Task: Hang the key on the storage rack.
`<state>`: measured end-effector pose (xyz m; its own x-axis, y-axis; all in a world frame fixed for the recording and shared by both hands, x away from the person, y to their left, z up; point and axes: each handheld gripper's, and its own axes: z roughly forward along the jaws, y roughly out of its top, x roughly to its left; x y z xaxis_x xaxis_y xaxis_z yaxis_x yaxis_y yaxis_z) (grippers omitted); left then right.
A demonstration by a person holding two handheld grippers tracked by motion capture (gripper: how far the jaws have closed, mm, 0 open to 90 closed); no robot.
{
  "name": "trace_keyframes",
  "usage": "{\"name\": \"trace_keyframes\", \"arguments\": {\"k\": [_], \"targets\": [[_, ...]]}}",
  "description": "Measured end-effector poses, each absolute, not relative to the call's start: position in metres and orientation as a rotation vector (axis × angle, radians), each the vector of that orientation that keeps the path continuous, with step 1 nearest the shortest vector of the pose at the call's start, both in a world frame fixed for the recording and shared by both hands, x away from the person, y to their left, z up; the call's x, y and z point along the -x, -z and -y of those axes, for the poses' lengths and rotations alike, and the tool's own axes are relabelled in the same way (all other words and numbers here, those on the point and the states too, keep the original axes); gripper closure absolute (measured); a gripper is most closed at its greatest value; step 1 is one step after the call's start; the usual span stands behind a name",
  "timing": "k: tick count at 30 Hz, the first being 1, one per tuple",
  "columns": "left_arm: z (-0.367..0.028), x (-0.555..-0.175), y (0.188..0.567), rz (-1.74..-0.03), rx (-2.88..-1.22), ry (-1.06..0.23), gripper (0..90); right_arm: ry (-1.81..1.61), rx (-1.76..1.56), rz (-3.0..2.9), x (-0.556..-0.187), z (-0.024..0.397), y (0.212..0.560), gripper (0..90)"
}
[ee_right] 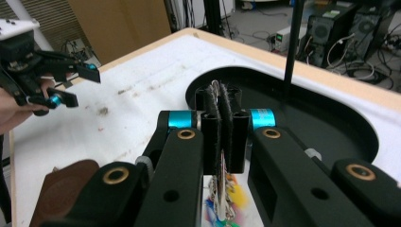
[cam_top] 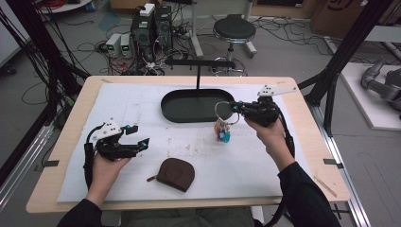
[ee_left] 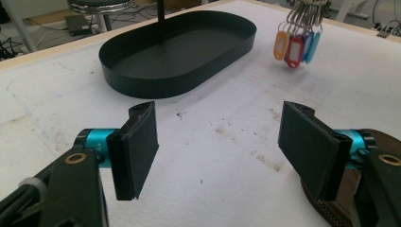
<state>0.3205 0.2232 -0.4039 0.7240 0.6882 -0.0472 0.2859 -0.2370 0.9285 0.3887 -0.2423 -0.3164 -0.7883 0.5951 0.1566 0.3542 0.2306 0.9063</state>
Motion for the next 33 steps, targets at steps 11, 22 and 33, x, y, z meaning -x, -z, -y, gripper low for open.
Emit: {"name": "trace_keyframes", "arguments": {"k": [11,22,33], "targets": [[-0.223,-0.320,0.404,-0.761,-1.821,-0.453,29.2,-1.619,-0.869,-2.213,-0.408,0.240,0.288,88.5],[-0.225,-0.319,0.404,-0.763,-1.817,-0.454,29.2,-1.608,-0.901,-2.151,-0.441,0.232,0.278,88.5],[-0.228,-0.319,0.405,-0.771,-1.809,-0.452,29.2,-1.565,-0.984,-2.116,-0.471,0.229,0.289,88.5]]}}
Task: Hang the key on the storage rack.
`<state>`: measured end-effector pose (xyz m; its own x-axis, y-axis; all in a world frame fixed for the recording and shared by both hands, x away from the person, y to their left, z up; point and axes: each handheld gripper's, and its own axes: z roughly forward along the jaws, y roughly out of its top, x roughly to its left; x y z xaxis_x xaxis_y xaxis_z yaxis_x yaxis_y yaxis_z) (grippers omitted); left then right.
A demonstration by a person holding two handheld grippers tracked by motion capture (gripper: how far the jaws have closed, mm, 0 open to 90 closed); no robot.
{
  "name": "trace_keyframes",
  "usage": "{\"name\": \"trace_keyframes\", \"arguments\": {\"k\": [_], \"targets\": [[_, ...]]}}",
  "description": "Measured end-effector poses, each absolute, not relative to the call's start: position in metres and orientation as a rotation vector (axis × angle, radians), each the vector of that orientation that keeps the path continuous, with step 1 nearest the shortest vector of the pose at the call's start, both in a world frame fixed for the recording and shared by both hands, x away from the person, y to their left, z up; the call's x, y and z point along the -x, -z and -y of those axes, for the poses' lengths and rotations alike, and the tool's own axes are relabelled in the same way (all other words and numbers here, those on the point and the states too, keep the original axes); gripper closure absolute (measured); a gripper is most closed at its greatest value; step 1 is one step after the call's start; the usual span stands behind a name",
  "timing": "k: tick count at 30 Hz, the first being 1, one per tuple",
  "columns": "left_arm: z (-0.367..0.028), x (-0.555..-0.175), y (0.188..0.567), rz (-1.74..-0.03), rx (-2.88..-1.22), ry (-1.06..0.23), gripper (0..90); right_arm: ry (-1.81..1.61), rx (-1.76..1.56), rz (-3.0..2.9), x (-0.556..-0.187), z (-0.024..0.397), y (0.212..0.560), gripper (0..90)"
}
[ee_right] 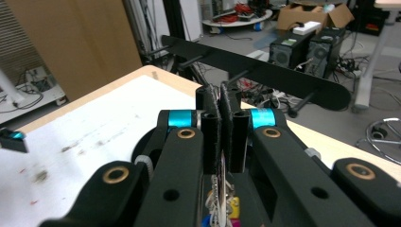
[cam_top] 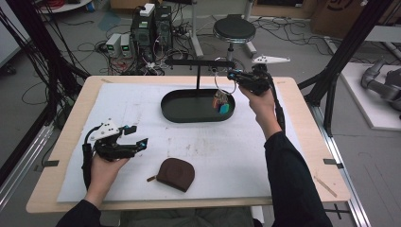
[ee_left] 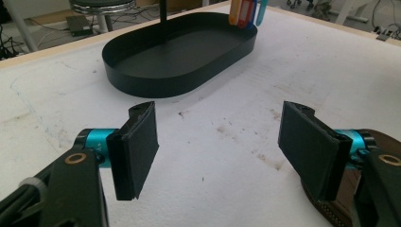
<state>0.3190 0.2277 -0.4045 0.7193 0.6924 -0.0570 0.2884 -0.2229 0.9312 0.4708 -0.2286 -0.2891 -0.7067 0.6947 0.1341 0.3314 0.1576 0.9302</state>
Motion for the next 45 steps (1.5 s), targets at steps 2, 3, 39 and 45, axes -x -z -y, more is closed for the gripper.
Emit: {"name": "trace_keyframes", "arguments": {"k": [2,3,39,45], "targets": [[-0.228,-0.319,0.405,-0.769,-1.809,-0.451,29.2,-1.542,-1.006,-2.099,-0.478,0.229,0.291,88.4],[-0.228,-0.319,0.405,-0.768,-1.808,-0.451,29.2,-1.542,-1.006,-2.099,-0.478,0.229,0.291,88.4],[-0.234,-0.316,0.409,-0.778,-1.798,-0.447,29.2,-1.526,-1.152,-2.003,-0.520,0.238,0.320,88.0],[-0.234,-0.315,0.408,-0.775,-1.798,-0.448,29.2,-1.500,-1.153,-2.003,-0.519,0.237,0.320,87.2]]}}
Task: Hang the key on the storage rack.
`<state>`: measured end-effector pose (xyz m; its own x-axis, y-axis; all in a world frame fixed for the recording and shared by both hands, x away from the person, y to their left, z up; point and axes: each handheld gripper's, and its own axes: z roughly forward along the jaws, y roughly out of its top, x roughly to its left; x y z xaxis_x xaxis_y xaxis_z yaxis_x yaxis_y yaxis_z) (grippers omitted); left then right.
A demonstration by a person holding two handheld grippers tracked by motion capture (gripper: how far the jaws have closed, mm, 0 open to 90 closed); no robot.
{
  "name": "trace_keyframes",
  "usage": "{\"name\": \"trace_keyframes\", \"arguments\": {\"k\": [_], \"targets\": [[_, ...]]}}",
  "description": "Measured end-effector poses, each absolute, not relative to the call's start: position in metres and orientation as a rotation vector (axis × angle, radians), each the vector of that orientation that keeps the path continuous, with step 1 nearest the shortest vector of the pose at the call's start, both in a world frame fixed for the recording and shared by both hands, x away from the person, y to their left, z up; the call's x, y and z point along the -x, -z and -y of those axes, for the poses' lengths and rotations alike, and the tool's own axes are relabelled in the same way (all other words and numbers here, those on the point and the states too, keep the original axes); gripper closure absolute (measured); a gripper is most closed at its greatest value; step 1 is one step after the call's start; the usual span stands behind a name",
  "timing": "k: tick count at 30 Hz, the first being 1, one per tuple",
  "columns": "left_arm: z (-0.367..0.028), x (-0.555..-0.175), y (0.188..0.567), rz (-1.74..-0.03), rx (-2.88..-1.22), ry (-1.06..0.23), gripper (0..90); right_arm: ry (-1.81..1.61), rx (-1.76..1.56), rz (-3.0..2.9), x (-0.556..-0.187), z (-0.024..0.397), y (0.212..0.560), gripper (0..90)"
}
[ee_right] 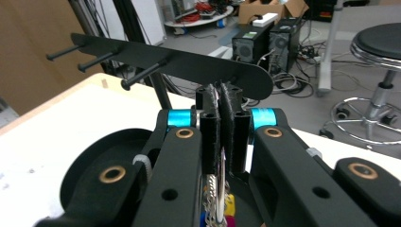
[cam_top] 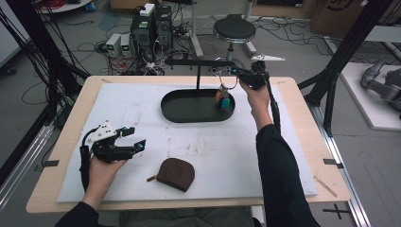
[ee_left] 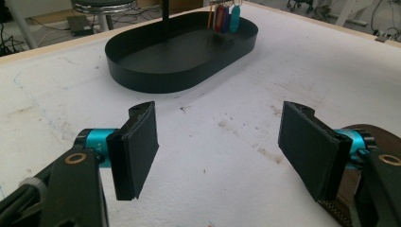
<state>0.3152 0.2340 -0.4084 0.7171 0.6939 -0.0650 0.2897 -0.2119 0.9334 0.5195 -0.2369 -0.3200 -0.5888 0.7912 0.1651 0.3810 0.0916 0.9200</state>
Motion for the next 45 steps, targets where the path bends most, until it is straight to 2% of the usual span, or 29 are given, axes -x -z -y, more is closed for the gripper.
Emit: {"name": "trace_keyframes", "arguments": {"k": [3,11,18,31,38,45], "targets": [[-0.234,-0.315,0.408,-0.772,-1.800,-0.447,29.2,-1.472,-1.149,-1.998,-0.519,0.235,0.320,85.2],[-0.233,-0.317,0.409,-0.771,-1.804,-0.442,29.2,-1.384,-1.153,-1.967,-0.513,0.242,0.314,71.4],[-0.228,-0.324,0.408,-0.752,-1.812,-0.430,29.2,-1.316,-1.093,-2.010,-0.493,0.249,0.300,51.0],[-0.213,-0.337,0.411,-0.735,-1.849,-0.386,28.5,-1.409,-1.008,-2.043,-0.408,0.295,0.305,41.7],[-0.206,-0.335,0.408,-0.705,-1.879,-0.405,28.3,-1.496,-0.984,-2.031,-0.370,0.314,0.328,39.1],[-0.204,-0.328,0.410,-0.694,-1.879,-0.425,27.1,-1.532,-1.013,-2.030,-0.348,0.327,0.354,33.6]]}}
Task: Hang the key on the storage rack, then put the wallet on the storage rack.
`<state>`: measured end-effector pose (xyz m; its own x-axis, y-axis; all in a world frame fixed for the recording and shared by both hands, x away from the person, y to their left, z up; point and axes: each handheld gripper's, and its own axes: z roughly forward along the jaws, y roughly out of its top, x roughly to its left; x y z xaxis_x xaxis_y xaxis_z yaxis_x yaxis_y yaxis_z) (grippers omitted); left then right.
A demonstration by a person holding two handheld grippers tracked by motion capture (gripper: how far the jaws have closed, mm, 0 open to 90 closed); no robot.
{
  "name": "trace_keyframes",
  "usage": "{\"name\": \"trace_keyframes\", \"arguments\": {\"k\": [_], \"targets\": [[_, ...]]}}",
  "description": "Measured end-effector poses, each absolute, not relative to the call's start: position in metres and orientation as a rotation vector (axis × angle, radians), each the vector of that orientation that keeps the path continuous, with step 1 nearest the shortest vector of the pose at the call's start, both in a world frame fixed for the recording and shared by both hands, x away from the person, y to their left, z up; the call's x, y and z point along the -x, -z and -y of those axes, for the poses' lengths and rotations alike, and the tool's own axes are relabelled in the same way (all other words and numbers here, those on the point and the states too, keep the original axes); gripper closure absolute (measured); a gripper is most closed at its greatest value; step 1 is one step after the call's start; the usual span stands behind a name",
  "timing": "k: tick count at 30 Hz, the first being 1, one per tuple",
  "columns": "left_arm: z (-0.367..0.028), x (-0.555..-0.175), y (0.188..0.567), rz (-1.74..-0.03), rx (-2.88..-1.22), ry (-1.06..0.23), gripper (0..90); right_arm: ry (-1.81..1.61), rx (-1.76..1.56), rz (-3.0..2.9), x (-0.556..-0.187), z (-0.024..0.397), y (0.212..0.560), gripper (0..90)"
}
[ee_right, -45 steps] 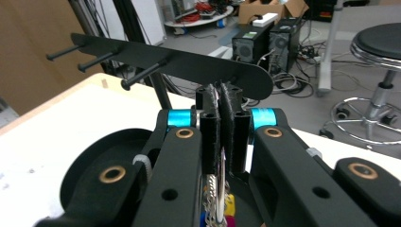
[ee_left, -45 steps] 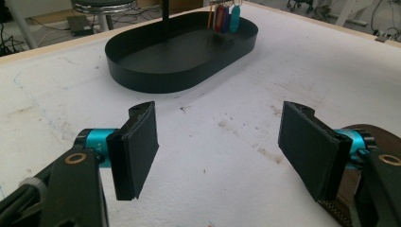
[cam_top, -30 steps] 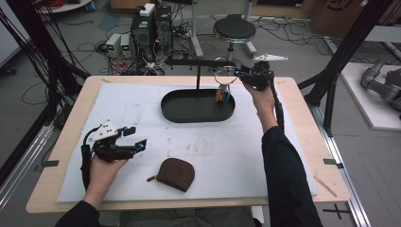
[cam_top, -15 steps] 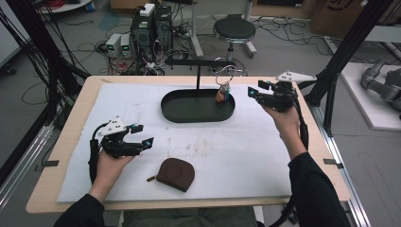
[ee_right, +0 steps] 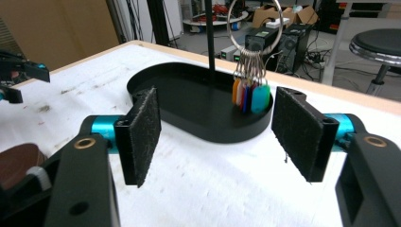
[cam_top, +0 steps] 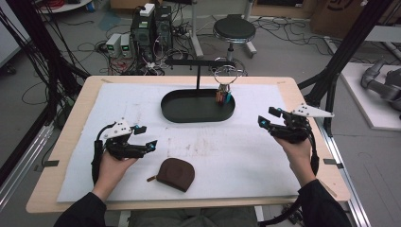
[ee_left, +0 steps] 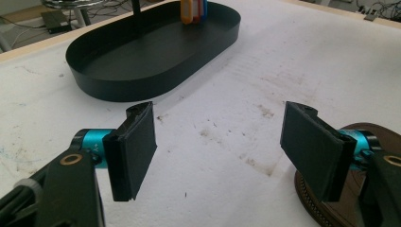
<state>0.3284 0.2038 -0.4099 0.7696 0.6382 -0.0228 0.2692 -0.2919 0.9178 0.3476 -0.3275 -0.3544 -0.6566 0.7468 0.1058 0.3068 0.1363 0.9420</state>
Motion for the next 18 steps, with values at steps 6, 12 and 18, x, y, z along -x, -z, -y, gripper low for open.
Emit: {"name": "trace_keyframes", "arguments": {"k": [6,12,18], "targets": [[-0.204,-0.325,0.408,-0.692,-1.851,-0.448,27.1,-1.519,-1.047,-2.005,-0.338,0.337,0.375,29.5],[-0.206,-0.327,0.406,-0.700,-1.819,-0.457,27.0,-1.489,-1.067,-1.999,-0.332,0.343,0.385,28.2],[-0.206,-0.326,0.406,-0.691,-1.823,-0.443,27.0,-1.470,-1.066,-2.010,-0.332,0.343,0.388,28.2]]}}
